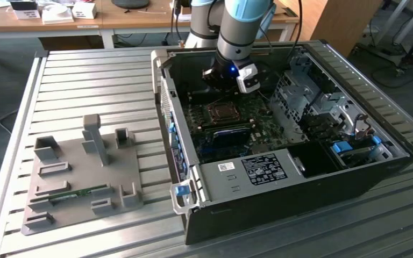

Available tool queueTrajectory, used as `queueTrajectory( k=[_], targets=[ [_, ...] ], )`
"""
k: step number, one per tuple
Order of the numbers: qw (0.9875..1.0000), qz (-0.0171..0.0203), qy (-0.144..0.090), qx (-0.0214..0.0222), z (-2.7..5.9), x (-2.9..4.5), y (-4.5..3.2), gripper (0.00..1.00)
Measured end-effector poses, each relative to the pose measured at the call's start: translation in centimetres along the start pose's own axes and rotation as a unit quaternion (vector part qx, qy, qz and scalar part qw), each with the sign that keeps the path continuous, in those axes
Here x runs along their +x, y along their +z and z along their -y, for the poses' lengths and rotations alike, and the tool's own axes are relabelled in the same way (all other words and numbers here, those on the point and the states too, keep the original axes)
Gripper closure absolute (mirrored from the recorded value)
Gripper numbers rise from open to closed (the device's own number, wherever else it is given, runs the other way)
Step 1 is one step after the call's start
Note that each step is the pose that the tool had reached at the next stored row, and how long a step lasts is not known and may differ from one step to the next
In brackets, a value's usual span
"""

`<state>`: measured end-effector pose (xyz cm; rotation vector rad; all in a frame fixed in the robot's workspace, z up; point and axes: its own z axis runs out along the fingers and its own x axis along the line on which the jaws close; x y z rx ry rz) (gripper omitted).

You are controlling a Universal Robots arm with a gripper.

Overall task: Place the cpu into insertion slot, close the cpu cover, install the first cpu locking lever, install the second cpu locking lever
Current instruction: 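Install the first cpu locking lever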

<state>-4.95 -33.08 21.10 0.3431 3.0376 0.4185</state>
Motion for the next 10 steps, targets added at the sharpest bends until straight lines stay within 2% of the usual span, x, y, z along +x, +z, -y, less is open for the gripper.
queueTrajectory(
  k=[10],
  targets=[
    [1.0,-0.0001,0.0,-0.0007,0.0,0.0,0.03,0.89]
  ],
)
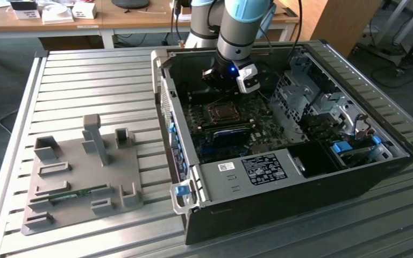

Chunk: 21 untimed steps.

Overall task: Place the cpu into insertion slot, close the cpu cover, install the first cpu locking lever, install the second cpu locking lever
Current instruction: 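Install the first cpu locking lever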

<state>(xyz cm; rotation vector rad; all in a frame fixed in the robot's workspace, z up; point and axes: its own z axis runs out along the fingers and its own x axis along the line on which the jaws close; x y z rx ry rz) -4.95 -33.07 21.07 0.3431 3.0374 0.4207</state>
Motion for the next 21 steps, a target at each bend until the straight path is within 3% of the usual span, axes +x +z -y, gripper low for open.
queueTrajectory(
  k=[21],
  targets=[
    [1.0,0.0004,0.0,0.0,0.2,0.02,0.67,0.89]
  ],
)
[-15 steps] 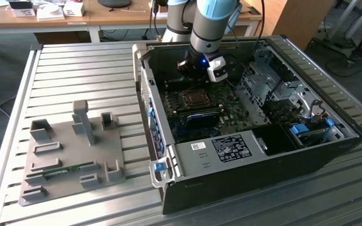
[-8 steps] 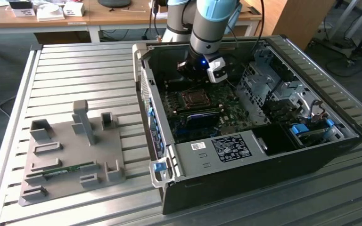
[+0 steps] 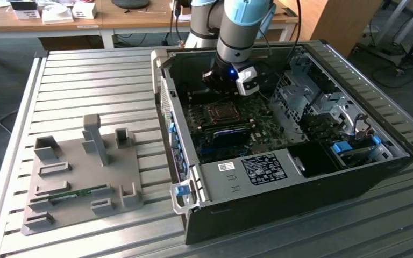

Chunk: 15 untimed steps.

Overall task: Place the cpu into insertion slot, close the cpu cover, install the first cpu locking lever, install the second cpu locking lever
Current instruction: 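Install the first cpu locking lever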

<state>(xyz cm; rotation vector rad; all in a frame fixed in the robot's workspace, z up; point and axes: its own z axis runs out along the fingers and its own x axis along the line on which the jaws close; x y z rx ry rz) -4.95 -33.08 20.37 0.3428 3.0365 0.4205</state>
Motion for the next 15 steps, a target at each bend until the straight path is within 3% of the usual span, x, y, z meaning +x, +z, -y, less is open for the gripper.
queueTrajectory(
  k=[15],
  targets=[
    [1.0,0.0001,0.0,-0.0001,0.1,0.01,0.38,0.89]
  ],
)
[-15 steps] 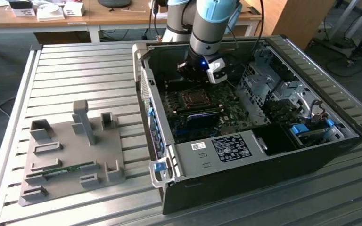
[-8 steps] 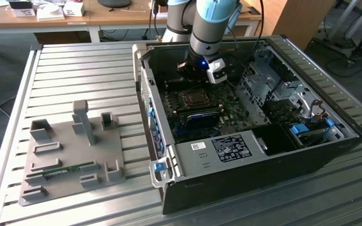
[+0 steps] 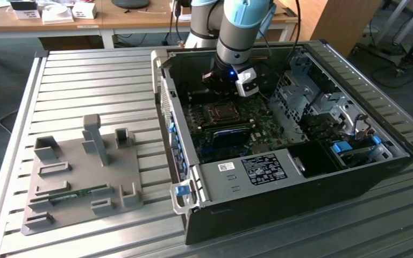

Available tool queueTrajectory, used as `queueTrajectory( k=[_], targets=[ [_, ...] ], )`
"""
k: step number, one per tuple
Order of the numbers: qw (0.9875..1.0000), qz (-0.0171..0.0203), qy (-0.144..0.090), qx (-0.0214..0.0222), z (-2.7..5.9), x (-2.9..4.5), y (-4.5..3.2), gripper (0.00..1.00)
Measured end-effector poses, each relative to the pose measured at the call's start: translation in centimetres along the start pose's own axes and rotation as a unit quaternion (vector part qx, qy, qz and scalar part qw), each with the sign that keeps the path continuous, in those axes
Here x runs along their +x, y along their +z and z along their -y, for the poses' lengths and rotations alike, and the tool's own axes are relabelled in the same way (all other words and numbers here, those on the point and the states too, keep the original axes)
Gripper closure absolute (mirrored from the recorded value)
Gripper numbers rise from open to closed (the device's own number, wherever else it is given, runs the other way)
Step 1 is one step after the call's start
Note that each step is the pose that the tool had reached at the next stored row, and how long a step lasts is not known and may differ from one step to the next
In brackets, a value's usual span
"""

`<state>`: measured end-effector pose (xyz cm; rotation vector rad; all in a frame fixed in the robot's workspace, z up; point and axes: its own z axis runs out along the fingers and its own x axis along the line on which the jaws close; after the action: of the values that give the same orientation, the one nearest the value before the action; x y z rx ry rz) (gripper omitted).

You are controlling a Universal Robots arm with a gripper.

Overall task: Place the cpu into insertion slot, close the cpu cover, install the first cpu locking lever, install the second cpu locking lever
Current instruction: 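Install the first cpu locking lever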

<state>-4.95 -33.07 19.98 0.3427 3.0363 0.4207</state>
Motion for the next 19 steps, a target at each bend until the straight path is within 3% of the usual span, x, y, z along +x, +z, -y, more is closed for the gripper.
queueTrajectory(
  k=[19],
  targets=[
    [1.0,0.0001,0.0,-0.0001,-0.16,0.05,0.17,0.89]
  ],
)
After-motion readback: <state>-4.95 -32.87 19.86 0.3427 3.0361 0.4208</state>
